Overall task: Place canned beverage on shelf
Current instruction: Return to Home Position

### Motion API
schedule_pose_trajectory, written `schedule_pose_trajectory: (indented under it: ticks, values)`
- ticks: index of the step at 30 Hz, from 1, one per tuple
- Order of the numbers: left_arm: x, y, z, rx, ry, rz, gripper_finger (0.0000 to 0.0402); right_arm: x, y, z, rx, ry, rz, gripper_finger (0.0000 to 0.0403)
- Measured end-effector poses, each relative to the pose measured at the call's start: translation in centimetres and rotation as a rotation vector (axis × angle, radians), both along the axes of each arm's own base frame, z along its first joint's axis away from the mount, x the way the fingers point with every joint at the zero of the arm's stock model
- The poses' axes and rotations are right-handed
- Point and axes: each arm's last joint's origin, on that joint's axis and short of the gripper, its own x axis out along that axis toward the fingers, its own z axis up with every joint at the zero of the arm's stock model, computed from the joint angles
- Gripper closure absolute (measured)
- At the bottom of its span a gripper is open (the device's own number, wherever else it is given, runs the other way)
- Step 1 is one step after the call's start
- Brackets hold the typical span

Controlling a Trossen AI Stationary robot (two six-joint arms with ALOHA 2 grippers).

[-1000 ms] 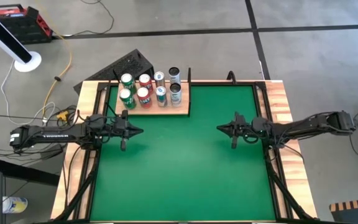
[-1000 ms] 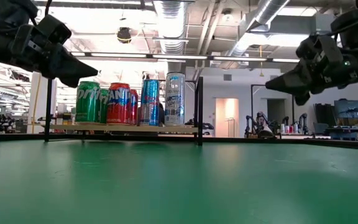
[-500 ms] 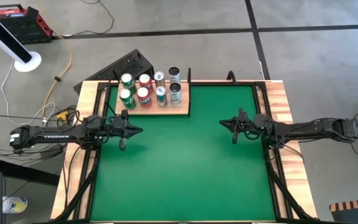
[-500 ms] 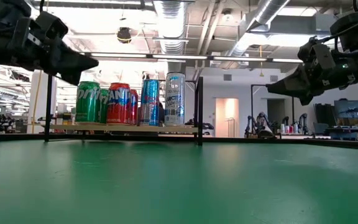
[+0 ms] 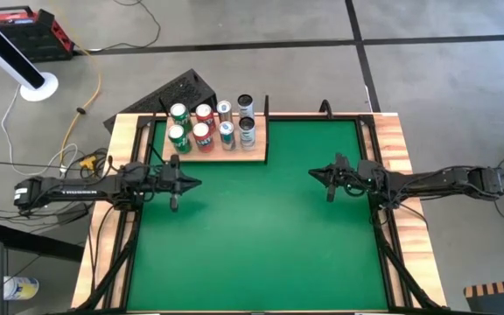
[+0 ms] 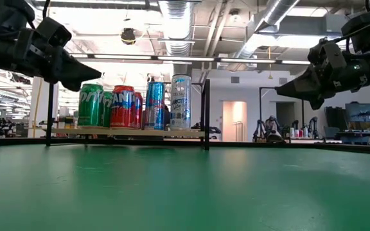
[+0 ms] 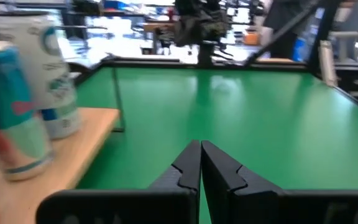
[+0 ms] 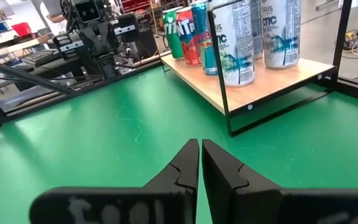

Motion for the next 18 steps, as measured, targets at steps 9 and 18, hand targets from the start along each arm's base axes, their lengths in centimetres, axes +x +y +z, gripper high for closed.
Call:
schedule_pose_trajectory:
  ticks: [9,18]
  values:
    - [-0.9,0.0,0.7,0.019,-0.055,0.047,0.0402,0.2,0.3,2.1,-0.051,-0.084,0.123,0.0355]
    - [-2.8,-0.4,1.3,0.049,-0.149,0.034,0.0401,-0.7,0.6,1.7,-0.054,-0.013,0.149,0.0355]
